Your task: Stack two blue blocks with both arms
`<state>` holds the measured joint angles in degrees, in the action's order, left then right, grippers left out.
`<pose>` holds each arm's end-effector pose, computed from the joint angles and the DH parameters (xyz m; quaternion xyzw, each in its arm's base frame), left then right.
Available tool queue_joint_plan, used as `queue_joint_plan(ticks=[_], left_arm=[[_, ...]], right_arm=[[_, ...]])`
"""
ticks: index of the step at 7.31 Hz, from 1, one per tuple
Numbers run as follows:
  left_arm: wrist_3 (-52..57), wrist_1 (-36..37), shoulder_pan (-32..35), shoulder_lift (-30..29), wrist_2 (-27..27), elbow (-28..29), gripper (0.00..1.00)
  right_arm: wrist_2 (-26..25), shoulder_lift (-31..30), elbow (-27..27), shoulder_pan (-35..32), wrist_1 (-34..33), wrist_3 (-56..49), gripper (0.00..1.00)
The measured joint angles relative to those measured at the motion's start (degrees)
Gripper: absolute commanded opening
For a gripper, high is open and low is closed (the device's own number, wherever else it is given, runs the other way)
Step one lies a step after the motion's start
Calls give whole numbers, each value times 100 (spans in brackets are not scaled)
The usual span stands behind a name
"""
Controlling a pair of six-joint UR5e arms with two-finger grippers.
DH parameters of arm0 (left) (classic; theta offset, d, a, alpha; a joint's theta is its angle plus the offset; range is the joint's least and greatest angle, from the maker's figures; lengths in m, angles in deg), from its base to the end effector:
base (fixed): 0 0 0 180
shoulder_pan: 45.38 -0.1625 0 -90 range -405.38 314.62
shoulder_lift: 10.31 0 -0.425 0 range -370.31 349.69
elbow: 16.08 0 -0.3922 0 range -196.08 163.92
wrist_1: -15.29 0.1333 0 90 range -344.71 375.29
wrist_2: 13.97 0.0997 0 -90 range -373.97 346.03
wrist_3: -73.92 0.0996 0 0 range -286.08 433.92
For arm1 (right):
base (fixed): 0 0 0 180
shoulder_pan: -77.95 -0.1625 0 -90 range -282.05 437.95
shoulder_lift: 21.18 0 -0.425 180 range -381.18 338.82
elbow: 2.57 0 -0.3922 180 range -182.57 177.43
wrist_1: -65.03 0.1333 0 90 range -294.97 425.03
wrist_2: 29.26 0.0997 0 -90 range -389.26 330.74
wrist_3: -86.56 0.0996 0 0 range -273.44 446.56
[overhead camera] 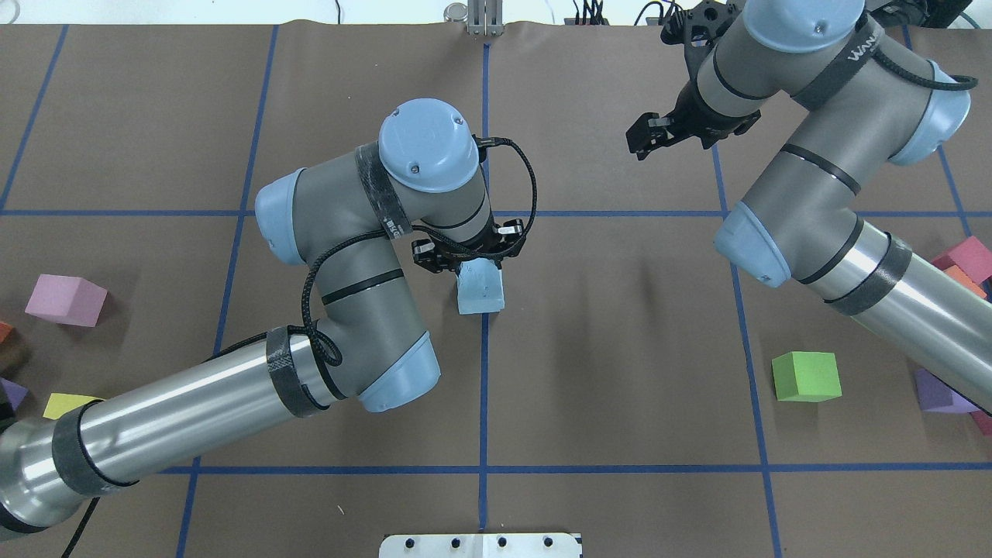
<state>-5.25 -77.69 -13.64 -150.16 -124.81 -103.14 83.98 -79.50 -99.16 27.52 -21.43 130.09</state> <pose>0.5678 -0.4663 0.1338 -0.0022 0.4460 -0.0868 0.8908 -0.3521 -0.5736 0.2830 0.1368 -0.3726 -0.0402 0.9170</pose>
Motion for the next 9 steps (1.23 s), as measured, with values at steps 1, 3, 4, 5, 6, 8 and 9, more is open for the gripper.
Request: queue_joint_plan(ticks=[1, 3, 4, 5, 6, 8, 9], left_arm=[[4, 3, 3, 18, 0, -22, 57], [10, -6, 19, 26, 1, -10, 57], [11, -8, 29, 28, 1, -7, 57], [11, -13, 42, 28, 1, -5, 57], [9, -28, 58, 27, 1, -4, 57], [7, -49, 81, 23, 1, -4, 61], [7, -52, 92, 24, 1, -4, 80]], right_arm=[[-43, -22, 0, 7, -1, 3, 100], [-147, -70, -1, 22, 4, 6, 100], [-167, -85, -7, 28, 6, 6, 100], [-177, -100, -12, 30, 6, 7, 100], [-184, -116, -15, 33, 7, 7, 100], [-188, -125, -22, 31, 7, 7, 100], [-188, -125, -24, 31, 7, 7, 100]])
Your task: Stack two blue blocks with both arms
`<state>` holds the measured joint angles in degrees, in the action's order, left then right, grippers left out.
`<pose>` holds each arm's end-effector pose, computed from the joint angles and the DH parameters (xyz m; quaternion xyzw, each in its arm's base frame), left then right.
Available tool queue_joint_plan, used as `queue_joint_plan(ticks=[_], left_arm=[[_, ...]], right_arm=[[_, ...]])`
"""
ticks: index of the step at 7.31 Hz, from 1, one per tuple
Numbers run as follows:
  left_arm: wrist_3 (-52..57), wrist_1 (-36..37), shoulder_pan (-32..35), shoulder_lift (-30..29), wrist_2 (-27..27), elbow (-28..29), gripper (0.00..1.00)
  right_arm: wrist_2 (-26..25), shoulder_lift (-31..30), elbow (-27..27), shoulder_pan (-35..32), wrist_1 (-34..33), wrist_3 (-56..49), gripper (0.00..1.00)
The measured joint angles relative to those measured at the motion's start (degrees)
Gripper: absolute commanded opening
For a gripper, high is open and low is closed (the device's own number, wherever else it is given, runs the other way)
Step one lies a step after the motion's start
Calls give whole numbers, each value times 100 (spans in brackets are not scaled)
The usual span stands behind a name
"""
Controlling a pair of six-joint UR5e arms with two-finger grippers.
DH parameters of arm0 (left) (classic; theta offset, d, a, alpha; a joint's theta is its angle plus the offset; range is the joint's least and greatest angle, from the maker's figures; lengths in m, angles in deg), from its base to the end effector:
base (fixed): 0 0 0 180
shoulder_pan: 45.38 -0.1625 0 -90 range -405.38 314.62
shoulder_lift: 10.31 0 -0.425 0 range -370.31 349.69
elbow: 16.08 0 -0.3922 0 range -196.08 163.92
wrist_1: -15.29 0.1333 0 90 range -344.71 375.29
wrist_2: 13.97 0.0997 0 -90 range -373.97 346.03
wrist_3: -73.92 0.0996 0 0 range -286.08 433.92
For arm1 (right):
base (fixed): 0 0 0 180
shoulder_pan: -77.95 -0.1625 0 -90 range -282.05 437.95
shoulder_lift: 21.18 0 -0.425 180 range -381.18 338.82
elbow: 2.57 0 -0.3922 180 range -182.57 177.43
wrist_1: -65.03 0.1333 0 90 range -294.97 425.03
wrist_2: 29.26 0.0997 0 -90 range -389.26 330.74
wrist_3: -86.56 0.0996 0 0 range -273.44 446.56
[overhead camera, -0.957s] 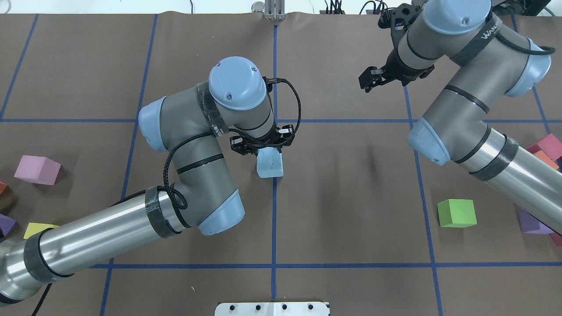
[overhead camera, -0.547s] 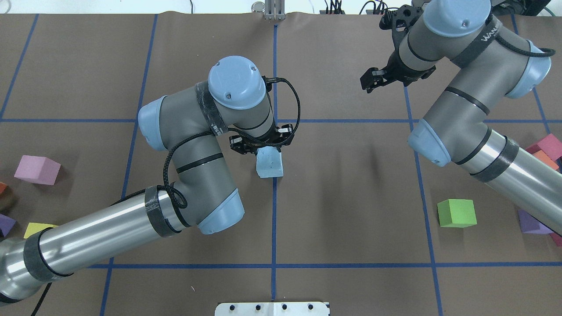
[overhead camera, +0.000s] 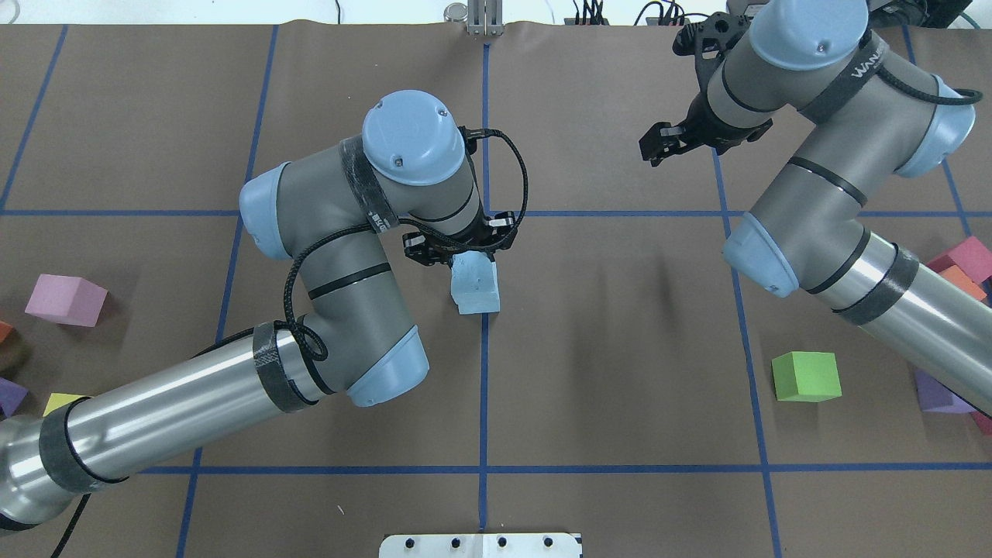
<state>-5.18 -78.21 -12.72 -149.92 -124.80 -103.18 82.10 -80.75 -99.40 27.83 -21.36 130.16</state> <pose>0.5600 -0.4753 0.1354 0.0028 0.4482 -0.0928 0.8891 -0.3510 -0.5714 0.2964 0.1404 -0.3580 -0.0348 0.9225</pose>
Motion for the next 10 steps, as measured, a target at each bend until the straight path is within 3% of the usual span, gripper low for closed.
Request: queue_joint_plan(ticks=[1, 6, 8, 10], left_arm=[[2, -3, 12, 2, 2, 0, 98], [-46, 27, 63, 1, 98, -87, 99], [34, 198, 417, 55, -208, -401, 99], [732, 300, 1018, 771, -647, -1185, 99]], right_arm=[[0, 3, -1, 1, 0, -1, 100], [29, 15, -29, 2, 0, -14, 100], [164, -48, -68, -174, -7, -25, 100], [547, -353, -119, -773, -14, -153, 100]])
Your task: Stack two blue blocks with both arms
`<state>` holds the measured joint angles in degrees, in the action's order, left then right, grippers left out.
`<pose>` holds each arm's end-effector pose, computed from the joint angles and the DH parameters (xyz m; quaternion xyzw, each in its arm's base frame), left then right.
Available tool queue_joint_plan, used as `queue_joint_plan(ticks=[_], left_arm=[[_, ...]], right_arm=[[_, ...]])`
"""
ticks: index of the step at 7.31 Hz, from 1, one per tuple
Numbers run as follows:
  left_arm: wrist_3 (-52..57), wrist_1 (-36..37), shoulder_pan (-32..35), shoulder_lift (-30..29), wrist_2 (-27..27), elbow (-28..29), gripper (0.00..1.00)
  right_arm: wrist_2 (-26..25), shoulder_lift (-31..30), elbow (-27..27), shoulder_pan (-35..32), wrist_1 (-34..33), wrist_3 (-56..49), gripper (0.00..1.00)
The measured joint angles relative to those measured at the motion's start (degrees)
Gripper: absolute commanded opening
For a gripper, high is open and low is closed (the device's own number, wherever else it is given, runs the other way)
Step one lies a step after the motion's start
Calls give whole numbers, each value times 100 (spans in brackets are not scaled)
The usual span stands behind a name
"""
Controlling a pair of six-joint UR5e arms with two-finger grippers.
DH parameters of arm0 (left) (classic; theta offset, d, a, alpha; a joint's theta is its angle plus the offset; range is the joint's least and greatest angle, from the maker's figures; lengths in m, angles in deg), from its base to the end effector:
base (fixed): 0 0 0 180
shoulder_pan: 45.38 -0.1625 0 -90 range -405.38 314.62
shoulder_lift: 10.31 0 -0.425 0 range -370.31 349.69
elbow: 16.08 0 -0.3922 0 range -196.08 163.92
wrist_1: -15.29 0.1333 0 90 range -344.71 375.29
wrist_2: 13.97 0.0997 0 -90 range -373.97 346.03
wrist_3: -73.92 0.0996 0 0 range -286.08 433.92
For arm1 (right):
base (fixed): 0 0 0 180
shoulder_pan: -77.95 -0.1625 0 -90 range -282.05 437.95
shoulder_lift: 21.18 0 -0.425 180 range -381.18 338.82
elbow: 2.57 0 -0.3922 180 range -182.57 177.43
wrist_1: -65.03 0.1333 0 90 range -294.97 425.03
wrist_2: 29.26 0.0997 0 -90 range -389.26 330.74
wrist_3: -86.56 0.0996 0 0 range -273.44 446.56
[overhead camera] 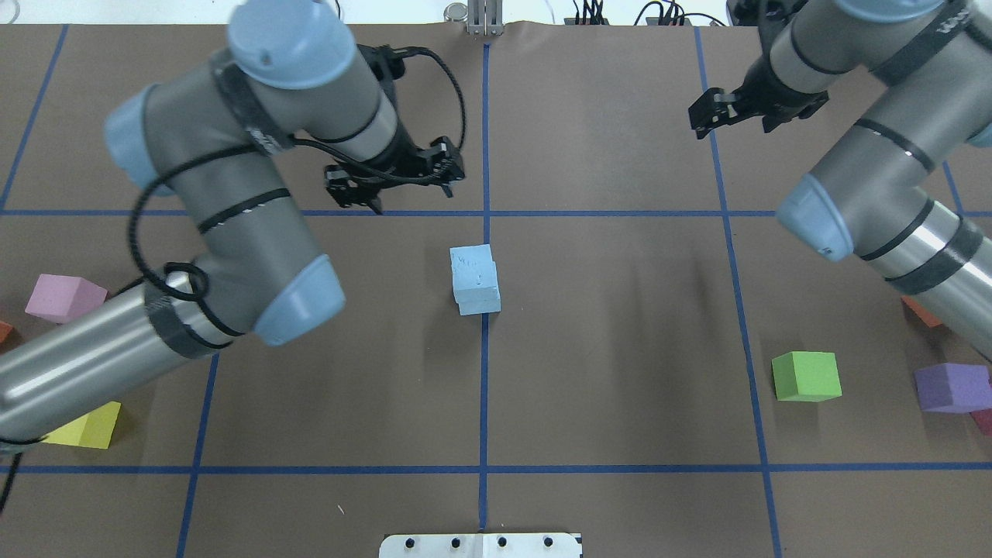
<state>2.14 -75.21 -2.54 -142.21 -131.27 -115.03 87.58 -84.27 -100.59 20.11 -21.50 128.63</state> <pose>0.4265 -0.5149 0.1521 0.0307 0.4707 -0.0868 0.8775 -0.2697 -0.5949 0.3246 0.1228 -0.3678 0.0033 0.9217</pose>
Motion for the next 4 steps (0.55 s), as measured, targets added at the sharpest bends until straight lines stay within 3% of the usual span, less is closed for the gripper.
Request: queue_joint_plan(ticks=[2, 4], left_arm=[[1369, 16, 900, 1062, -531, -656, 99], [3257, -3, 2024, 2263, -1215, -827, 99]], right_arm=[[262, -525, -51, -767, 6, -860, 100], [856, -1326, -156, -1812, 13, -1695, 100]])
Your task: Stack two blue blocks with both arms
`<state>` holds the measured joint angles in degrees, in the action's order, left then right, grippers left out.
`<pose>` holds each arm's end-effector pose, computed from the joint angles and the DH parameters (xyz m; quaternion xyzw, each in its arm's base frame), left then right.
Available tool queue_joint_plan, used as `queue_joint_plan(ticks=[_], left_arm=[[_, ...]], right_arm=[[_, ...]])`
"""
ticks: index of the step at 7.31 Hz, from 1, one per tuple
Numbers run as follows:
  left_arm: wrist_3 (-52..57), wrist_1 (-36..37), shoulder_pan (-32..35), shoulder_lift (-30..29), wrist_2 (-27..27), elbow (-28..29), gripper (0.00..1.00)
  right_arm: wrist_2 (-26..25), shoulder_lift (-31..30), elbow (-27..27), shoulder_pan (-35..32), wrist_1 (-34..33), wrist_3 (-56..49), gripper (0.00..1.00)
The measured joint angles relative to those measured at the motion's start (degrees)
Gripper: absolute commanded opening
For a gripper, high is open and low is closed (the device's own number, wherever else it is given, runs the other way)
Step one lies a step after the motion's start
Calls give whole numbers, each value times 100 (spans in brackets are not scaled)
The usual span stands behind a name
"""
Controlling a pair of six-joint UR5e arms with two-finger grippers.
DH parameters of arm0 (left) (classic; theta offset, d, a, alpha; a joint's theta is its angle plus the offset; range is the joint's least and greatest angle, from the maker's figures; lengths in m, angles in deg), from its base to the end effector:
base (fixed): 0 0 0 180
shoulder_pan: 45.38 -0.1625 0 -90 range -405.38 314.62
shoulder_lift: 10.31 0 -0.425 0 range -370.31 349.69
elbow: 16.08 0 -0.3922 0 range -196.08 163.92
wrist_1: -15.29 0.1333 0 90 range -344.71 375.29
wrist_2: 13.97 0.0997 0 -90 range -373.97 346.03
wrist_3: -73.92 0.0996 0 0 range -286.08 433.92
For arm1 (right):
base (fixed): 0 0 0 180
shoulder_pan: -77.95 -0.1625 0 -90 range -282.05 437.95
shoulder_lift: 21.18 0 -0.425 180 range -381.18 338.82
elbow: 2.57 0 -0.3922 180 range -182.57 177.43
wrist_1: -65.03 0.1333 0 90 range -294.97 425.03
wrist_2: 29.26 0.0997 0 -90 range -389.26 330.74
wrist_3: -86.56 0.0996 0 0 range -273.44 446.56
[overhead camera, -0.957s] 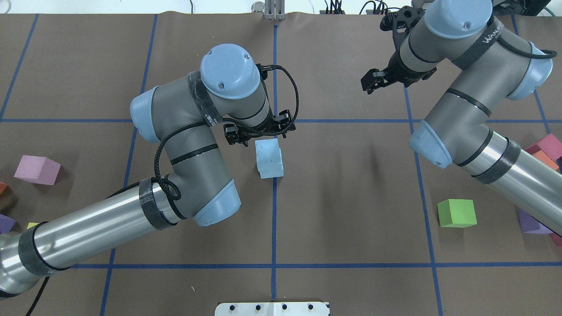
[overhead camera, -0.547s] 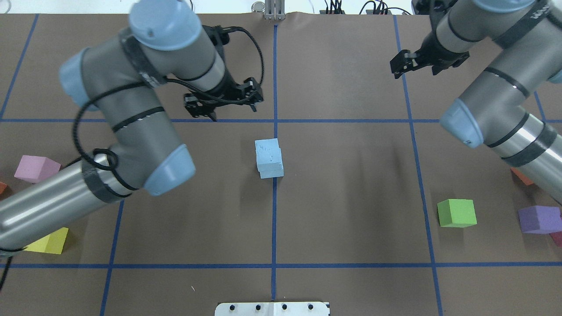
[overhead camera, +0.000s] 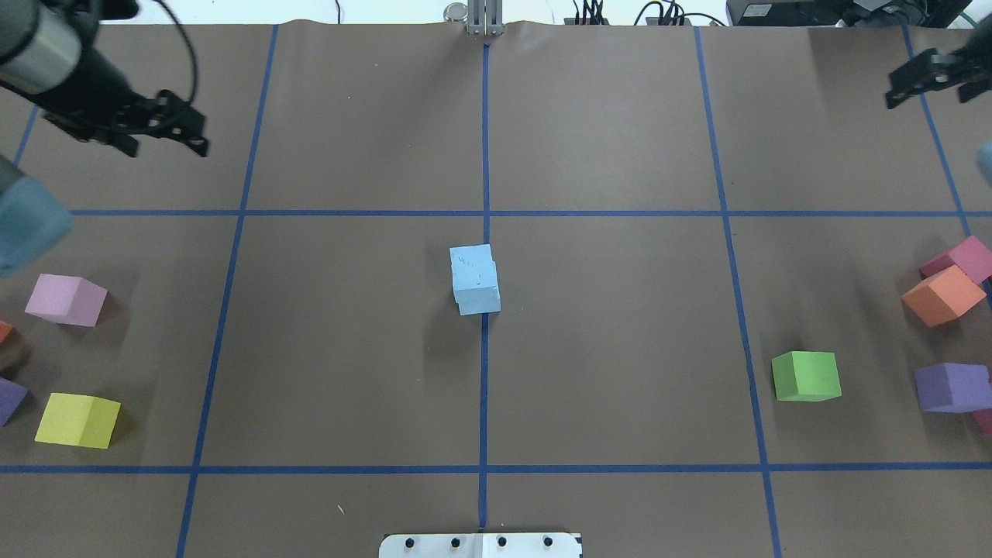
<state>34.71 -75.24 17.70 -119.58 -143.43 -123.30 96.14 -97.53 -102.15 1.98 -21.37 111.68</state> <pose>0.2008 -0.5502 0.3318 0.0758 0.4313 0.0110 0.8989 -0.0688 -0.5871 0.4483 0.1092 -0.3527 0.0193 0.9291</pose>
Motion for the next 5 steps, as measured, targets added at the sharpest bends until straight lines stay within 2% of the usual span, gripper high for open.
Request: queue_joint_plan(ticks=[2, 5], left_arm=[[1757, 15, 909, 915, -294, 184, 99], [3342, 23, 1806, 1579, -642, 802, 99]], right_arm=[[351, -888, -302, -659, -12, -503, 100], [609, -1606, -605, -925, -18, -638, 100]])
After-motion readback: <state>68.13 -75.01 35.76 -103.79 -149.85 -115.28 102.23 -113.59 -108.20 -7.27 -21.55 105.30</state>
